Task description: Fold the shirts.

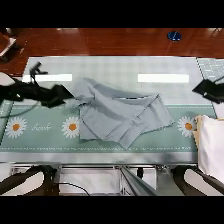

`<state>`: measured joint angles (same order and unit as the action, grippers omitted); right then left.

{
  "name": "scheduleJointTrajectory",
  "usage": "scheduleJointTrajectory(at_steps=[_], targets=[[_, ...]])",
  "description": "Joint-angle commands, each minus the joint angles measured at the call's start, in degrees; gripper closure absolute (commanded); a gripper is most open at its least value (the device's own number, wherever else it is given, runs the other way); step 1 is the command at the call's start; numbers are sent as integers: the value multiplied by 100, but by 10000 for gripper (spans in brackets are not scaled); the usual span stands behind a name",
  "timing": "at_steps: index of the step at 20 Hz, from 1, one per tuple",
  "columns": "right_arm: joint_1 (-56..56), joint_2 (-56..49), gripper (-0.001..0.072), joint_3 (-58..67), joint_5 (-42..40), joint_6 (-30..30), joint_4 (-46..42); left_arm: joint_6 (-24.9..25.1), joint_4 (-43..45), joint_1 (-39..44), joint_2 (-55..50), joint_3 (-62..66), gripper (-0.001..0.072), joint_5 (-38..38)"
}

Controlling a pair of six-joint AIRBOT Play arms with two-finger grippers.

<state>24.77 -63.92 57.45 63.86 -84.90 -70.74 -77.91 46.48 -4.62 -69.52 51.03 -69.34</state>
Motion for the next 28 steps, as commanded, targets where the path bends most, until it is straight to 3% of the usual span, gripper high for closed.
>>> scheduleJointTrajectory(at_steps=[1, 7, 16, 21, 22, 23, 24, 28], targets=[[463, 863, 94, -1843, -535, 330, 509, 291, -778, 769, 221, -1519, 7, 103], [439, 968, 94, -2527, -669, 640, 1187, 197, -1360, 2463, -168, -1958, 7, 420], [439, 968, 94, -2527, -616, 629, 1180, 203, -3646, 4610, -476, -1954, 7, 3069], [439, 968, 94, -2527, -629, 629, 1176, 299, -4009, 4996, -763, -1952, 15, 3233], [439, 968, 94, -2527, -627, 629, 1176, 387, -4009, 4964, -763, -1930, 124, 3233], [439, 968, 94, -2527, -625, 629, 1163, 509, -4011, 4916, -765, -1910, 495, 3241], [439, 968, 94, -2533, -629, 629, 1117, 577, -4006, 4881, -765, -1893, 668, 3294], [439, 573, 94, -2540, -306, 564, 898, 592, -4006, 4778, -765, -1875, 684, 3493]])
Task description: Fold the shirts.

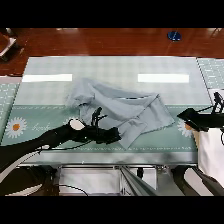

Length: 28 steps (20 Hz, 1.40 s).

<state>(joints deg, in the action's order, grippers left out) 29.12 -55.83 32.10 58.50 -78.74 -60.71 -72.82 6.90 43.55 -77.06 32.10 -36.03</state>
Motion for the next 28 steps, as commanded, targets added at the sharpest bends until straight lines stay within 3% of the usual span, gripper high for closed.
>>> scheduleJointTrajectory(at_steps=[1, 7, 11, 12, 13, 14, 17, 21, 25, 28], targets=[[4, -393, 94, -2, 321, -46, -52, 87, -48, -39, -11, 17, 684, 179], [-52, -1113, 94, -2, 568, 407, 627, 170, -48, -44, -11, 20, 685, 179], [-654, -1488, 96, 118, 114, 422, 758, 170, -48, -44, -7, 24, 685, 197], [-791, -1563, 180, 219, 9, 413, 785, 192, -48, -76, 0, 33, 684, 195], [-903, -1617, 367, 332, -46, 382, 785, 334, -48, -170, 2, 81, 685, 129], [-1001, -1646, 674, 492, -68, 420, 789, 474, -48, -354, 15, 179, 685, 11], [-1119, -1591, 689, 1751, 385, 483, 774, 920, -50, -1386, 260, 876, 685, -501], [-1119, -1202, 690, 4953, 761, 328, 750, 925, -48, -3209, 905, 2822, 686, -1029], [-1119, -688, 690, 7667, 822, 212, 647, 717, -33, -4636, 1318, 5230, 686, -1884], [-1117, 20, 690, 8415, 876, 140, 361, 341, 739, -5423, 1617, 6885, 686, -2315]])
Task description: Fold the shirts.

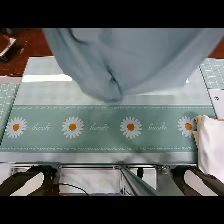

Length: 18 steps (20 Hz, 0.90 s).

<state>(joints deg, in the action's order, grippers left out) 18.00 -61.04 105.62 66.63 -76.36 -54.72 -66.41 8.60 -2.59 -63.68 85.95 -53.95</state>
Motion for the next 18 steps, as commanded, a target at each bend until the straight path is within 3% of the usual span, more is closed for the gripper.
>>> scheduleJointTrajectory(at_steps=[1, 5, 13, 18], targets=[[0, 844, 690, 1080, 83, -98, -341, -463, 994, -997, 387, 1932, 687, -664], [0, 1770, 690, 1080, 520, -101, -730, -909, 2787, -1392, 1040, 3014, 686, -1038], [0, 2352, 690, 916, 1670, -337, -866, -1231, 4968, -1379, 2376, 2804, 686, -1565], [0, 2345, 690, -627, 1681, -332, -588, -1320, 4948, -1257, 2494, 1064, 686, -1602]])
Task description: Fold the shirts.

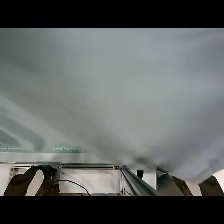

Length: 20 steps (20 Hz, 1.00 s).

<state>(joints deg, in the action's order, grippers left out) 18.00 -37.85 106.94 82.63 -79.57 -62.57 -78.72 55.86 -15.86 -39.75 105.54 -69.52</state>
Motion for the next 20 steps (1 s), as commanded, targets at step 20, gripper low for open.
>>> scheduleJointTrajectory(at_steps=[20], targets=[[-835, -6811, 646, -496, -2568, -297, 1635, -157, 63, 1366, -6037, -1060, 671, 2402]])
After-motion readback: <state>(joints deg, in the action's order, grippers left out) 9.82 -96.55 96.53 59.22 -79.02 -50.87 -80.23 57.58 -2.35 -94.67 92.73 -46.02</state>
